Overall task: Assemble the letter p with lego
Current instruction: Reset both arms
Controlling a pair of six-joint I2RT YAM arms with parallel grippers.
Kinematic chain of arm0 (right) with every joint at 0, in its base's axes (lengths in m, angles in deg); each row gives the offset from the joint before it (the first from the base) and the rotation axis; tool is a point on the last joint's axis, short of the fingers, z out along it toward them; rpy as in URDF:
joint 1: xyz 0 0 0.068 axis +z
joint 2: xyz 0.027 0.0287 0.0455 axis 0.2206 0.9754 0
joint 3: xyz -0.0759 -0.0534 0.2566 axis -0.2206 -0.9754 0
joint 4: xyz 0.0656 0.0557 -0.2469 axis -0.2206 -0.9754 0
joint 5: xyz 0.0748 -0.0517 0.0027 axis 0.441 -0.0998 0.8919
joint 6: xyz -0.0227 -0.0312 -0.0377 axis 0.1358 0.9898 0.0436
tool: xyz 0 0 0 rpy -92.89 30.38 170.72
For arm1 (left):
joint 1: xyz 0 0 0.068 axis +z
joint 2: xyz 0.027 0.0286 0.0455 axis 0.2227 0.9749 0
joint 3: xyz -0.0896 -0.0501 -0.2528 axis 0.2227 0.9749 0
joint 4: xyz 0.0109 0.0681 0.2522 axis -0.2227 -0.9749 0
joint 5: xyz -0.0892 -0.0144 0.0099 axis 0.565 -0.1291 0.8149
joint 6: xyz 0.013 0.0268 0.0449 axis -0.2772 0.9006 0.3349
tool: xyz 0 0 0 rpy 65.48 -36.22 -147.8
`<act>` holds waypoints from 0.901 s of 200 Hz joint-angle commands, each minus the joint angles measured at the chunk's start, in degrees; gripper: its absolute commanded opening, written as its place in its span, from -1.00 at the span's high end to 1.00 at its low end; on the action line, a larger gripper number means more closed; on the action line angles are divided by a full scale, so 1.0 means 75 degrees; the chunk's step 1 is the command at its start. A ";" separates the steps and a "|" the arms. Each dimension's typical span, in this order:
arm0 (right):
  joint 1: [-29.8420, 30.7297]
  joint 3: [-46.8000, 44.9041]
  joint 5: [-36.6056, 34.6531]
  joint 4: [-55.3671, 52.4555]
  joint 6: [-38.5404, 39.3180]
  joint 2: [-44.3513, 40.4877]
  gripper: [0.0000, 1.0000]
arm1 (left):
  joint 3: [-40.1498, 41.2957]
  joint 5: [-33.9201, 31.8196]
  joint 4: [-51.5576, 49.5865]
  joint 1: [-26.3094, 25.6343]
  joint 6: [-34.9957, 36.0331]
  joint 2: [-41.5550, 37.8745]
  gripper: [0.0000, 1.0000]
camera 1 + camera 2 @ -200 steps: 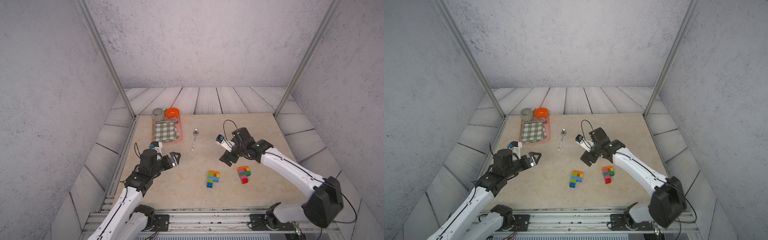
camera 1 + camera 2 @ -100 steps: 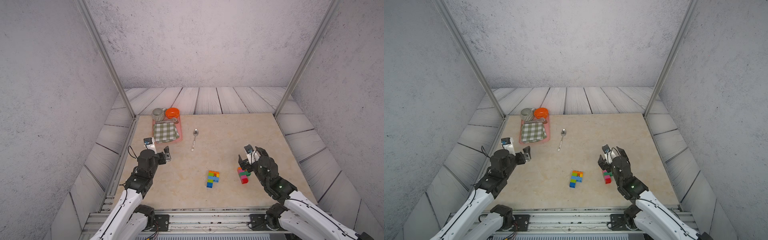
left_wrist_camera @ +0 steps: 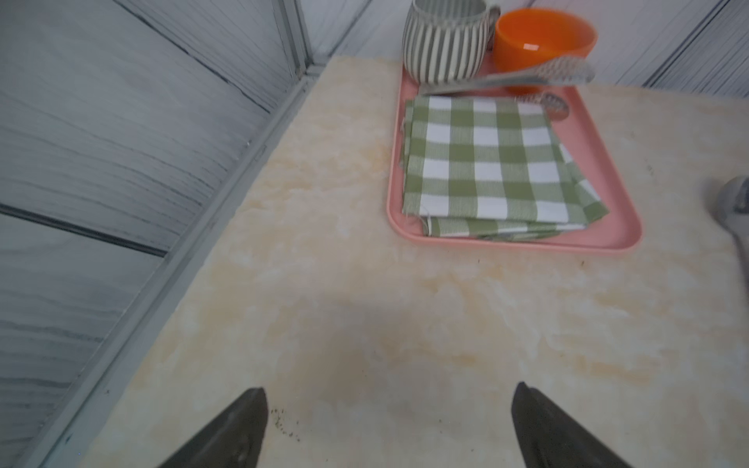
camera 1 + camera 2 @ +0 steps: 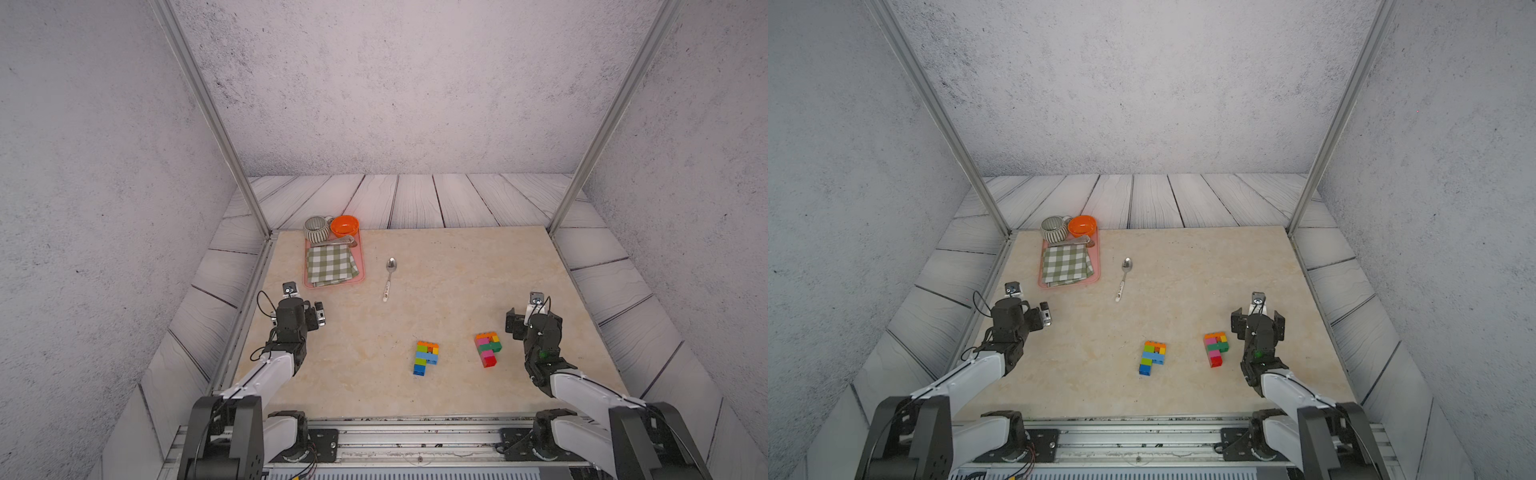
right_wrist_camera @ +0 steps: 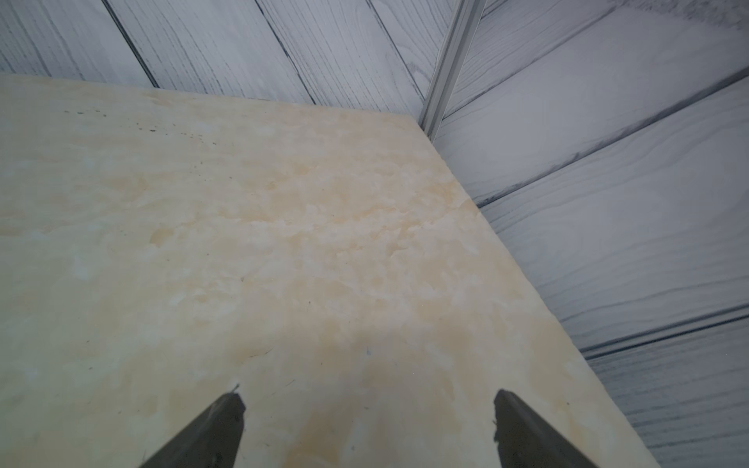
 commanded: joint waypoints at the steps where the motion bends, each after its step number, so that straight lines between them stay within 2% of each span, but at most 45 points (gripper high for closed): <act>1: -0.0140 0.0487 0.0408 0.1326 -0.0164 0.0734 -0.98 | -0.0363 -0.0058 0.1293 0.0100 0.0306 0.0618 -0.96; 31: -0.0593 0.0771 0.1274 0.2584 -0.0462 0.2464 -0.97 | -0.0724 -0.0249 0.1698 0.0153 0.0534 0.1259 -0.96; 42: -0.0609 0.0836 0.1640 0.3244 -0.0228 0.3017 -0.98 | -0.0473 -0.0129 0.2464 0.0205 0.0589 0.1519 -0.97; 52: -0.0609 0.0986 0.1838 0.2662 -0.0169 0.2865 -0.97 | -0.0336 0.0163 0.2875 0.0213 0.0734 0.1634 -0.96; 63: -0.0612 0.1262 0.1848 0.1821 -0.0197 0.2678 -0.98 | -0.0466 0.0515 0.2713 0.0207 0.0891 0.1806 -0.96; 73: -0.0609 0.1436 0.1828 0.1686 -0.0188 0.2790 -0.98 | -0.0671 0.1022 0.2734 0.0205 0.1146 0.2255 -0.97; 88: -0.0622 0.1970 0.1698 0.0698 -0.0331 0.2872 -0.98 | -0.0537 0.0978 0.3251 0.0264 0.1038 0.2417 -0.97; 96: -0.0639 0.1841 0.1670 0.1056 -0.0305 0.2902 -0.97 | -0.0599 0.0983 0.3113 0.0255 0.1031 0.2399 -0.96; 106: -0.0632 0.1918 0.1668 0.0825 -0.0319 0.2857 -0.98 | -0.0693 0.1002 0.2680 0.0263 0.1059 0.2275 -0.96; 120: -0.0644 0.1885 0.1640 0.0904 -0.0303 0.2872 -0.98 | -0.0582 0.1030 0.3004 0.0262 0.1079 0.2319 -0.96; 180: -0.0633 0.1881 0.1653 0.0896 -0.0298 0.2849 -0.97 | -0.0626 0.1019 0.2848 0.0263 0.1082 0.2273 -0.97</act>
